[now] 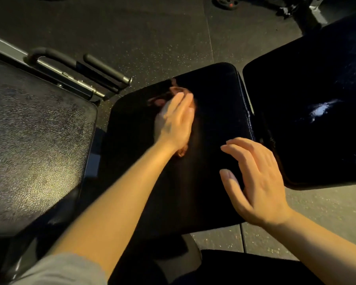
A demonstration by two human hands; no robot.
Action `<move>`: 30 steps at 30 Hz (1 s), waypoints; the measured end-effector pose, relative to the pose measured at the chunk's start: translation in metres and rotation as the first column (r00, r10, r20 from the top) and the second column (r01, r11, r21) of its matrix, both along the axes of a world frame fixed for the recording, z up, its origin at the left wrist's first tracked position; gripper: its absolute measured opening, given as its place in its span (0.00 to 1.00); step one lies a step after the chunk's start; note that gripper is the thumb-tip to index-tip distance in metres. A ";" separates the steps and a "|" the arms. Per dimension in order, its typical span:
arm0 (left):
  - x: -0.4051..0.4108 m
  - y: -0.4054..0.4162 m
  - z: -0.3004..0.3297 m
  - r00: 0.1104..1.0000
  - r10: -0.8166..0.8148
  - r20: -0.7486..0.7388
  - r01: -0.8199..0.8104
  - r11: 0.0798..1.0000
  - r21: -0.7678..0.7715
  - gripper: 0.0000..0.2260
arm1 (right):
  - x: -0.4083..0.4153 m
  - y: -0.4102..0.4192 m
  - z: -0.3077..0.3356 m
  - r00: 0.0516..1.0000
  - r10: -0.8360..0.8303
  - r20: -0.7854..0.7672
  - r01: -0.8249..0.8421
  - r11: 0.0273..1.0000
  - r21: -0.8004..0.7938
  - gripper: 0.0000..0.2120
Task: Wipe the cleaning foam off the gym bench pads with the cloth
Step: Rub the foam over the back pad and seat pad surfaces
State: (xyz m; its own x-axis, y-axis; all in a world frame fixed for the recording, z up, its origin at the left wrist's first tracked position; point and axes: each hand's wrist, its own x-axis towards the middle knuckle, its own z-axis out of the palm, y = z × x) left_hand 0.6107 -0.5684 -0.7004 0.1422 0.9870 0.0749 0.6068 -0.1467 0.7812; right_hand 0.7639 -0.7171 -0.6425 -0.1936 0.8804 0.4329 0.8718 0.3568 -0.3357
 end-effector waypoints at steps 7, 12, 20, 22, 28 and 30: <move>0.030 -0.020 0.023 0.877 -0.473 -0.080 0.476 0.837 0.270 0.24 | 0.000 -0.002 -0.001 0.999 0.017 -0.046 -0.015 0.998 0.053 0.21; -0.003 0.052 -0.022 0.993 -0.048 -0.109 0.048 0.999 -0.002 0.21 | 0.001 -0.001 -0.002 1.000 -0.004 -0.001 0.004 1.000 0.007 0.23; -0.103 -0.012 -0.078 0.917 0.376 -0.136 -0.399 0.872 -0.282 0.20 | 0.001 0.000 -0.003 1.000 -0.014 0.011 0.014 1.000 0.004 0.23; -0.070 -0.028 -0.049 0.944 0.325 -0.058 -0.329 0.914 -0.236 0.20 | -0.001 0.001 -0.004 0.999 -0.046 0.013 0.046 0.999 0.010 0.23; 0.047 -0.070 0.061 0.977 -0.212 -0.009 0.212 0.977 -0.033 0.21 | -0.001 0.003 -0.002 1.000 -0.017 0.003 0.017 1.000 0.024 0.23; 0.043 -0.066 0.049 0.972 -0.182 -0.152 0.189 0.981 0.037 0.22 | -0.001 0.002 -0.002 1.000 -0.017 -0.007 0.017 1.000 0.020 0.24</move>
